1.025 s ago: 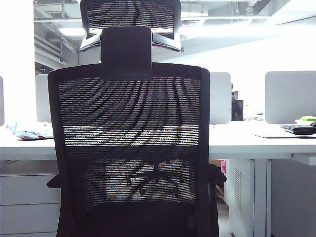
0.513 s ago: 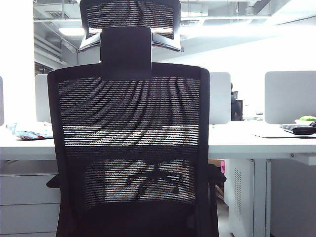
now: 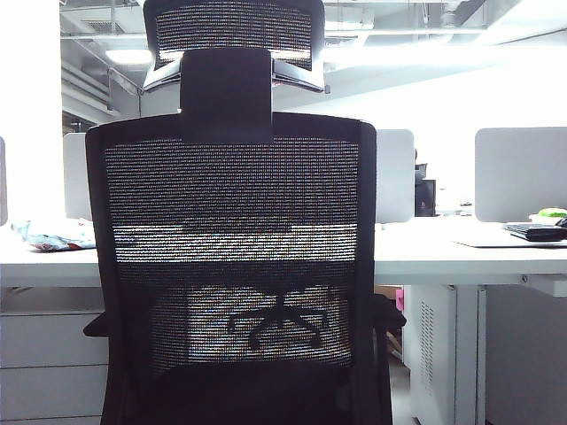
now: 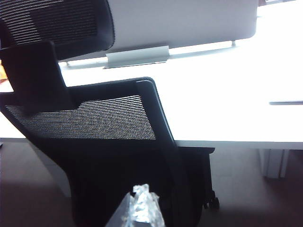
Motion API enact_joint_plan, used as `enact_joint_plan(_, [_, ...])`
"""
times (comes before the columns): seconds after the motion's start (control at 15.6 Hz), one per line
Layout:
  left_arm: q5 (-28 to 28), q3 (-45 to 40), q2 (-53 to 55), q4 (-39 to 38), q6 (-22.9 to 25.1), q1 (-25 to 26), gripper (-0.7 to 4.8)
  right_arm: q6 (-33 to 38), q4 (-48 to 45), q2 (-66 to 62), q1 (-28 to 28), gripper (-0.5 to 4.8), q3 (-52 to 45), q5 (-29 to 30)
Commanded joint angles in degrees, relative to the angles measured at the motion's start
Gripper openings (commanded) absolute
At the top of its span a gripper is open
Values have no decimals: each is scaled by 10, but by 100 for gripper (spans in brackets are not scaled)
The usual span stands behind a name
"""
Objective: Push the black chair under the table.
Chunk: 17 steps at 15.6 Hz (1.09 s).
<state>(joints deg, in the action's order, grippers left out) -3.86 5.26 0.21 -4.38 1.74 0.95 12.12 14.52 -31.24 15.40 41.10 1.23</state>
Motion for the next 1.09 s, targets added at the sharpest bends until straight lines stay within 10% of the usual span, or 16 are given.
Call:
enact_joint_plan(0.06, [0,-15,0,10,-7,-14,-5,-2,-6,0,1,-9,2,0])
enact_joint_plan(1.09, [0,-47,0,42,-24,-33,-5,-2,-6,0,1,-9,2,-1])
